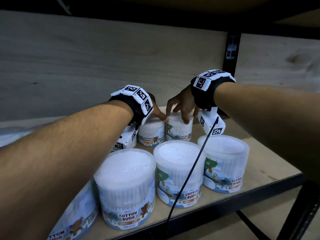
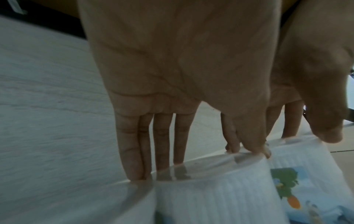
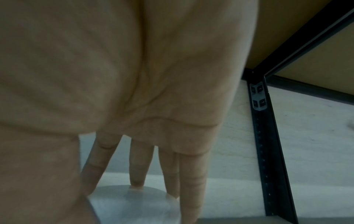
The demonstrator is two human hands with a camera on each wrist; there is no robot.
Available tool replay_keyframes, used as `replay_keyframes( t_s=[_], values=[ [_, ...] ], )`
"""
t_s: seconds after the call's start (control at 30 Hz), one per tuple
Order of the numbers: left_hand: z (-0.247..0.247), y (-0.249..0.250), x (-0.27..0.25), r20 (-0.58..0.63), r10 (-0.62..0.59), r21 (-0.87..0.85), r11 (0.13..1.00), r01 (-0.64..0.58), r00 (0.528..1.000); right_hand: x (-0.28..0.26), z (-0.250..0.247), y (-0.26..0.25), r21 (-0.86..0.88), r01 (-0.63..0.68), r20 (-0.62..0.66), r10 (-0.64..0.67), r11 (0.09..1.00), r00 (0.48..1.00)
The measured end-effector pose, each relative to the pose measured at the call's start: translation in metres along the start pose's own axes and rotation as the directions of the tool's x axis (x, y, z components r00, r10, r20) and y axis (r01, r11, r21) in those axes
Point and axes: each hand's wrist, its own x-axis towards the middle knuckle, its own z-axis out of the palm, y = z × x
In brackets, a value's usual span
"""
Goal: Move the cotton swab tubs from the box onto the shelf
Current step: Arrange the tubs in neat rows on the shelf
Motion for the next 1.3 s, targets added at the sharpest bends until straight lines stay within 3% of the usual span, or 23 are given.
replay_keyframes(
  t_s=[0.3, 0.37, 0.6, 1.3],
  values=[
    [-0.005, 0.004, -0.009, -0.036, 0.023, 0.136, 0.990, -0.018, 0.999, 0.007, -0.001, 0.005, -0.015, 0.013, 0.007, -0.013, 1.000, 1.000],
    [-0.003, 0.005, -0.010, -0.026, 0.002, 0.118, 0.993, 0.001, 1.000, 0.007, -0.002, 0.005, -0.042, 0.012, -0.003, -0.012, 0.999, 1.000],
    [-0.003, 0.000, -0.012, 0.102, 0.128, -0.065, 0.990, -0.122, 0.986, 0.009, -0.001, 0.004, -0.069, -0.001, -0.003, 0.001, 0.998, 1.000],
    [-0.014, 0.011, -0.039, 0.099, 0.150, 0.038, 0.987, -0.155, 0.984, -0.023, 0.006, 0.004, -0.086, 0.027, 0.022, -0.026, 0.996, 0.999]
  ],
)
